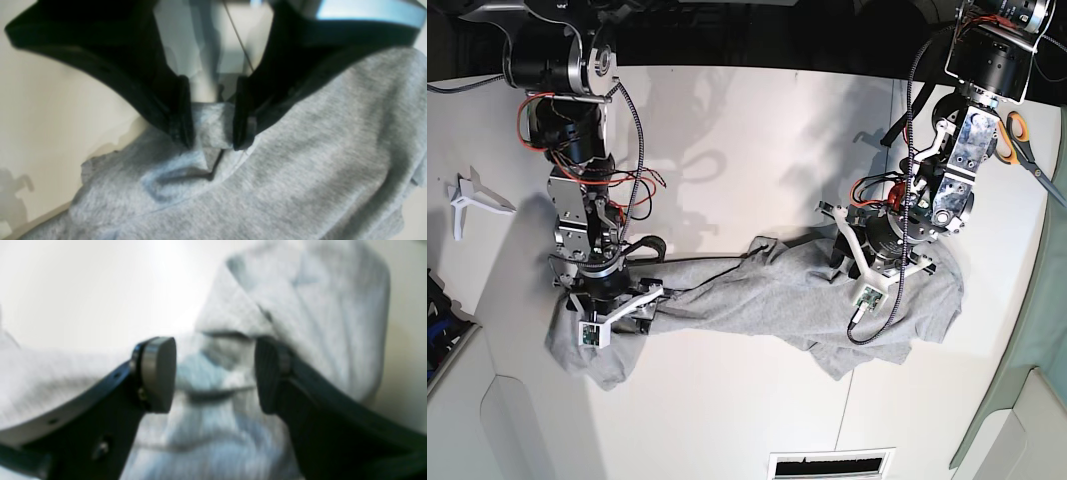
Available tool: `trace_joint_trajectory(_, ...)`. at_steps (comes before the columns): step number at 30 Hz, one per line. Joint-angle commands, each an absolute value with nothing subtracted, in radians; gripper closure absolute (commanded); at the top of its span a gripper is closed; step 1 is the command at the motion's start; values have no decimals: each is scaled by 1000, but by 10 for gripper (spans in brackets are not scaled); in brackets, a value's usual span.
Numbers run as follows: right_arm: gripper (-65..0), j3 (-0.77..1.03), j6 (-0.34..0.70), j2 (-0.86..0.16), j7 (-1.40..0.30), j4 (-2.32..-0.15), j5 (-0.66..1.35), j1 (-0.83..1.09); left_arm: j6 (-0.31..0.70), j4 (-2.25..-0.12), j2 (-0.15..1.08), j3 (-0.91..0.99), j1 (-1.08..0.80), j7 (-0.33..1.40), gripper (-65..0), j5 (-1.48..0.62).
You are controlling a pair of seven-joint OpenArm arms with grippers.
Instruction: Layout the t-shirt on the table in an organized manner, then fold the t-shirt properly
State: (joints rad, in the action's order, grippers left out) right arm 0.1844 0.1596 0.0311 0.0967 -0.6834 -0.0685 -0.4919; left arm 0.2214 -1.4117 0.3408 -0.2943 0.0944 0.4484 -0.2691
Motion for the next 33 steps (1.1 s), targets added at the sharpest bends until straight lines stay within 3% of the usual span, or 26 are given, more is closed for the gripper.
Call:
trace_joint_trajectory(1, -371, 183, 167, 33, 125, -703, -64, -537, 221, -1427, 347, -289, 113, 431, -241, -273)
trace_joint_trajectory(7, -371, 183, 251, 33, 123, -703, -64, -612, 221, -1427, 347, -289, 113, 431, -241, -273)
trace_joint_trajectory(17, -371, 183, 184, -7, 117, -703, -64, -625, 221, -1427, 348, -289, 110, 451, -241, -273)
trace_joint_trajectory(25, -371, 183, 188, -33, 116, -690, -64, -629, 220, -1427, 349, -289, 84, 452, -241, -273)
trace_joint_trajectory(33, -371, 183, 233, -33, 117, -538, -65, -689, 221, -1427, 349, -289, 78, 451, -241, -273)
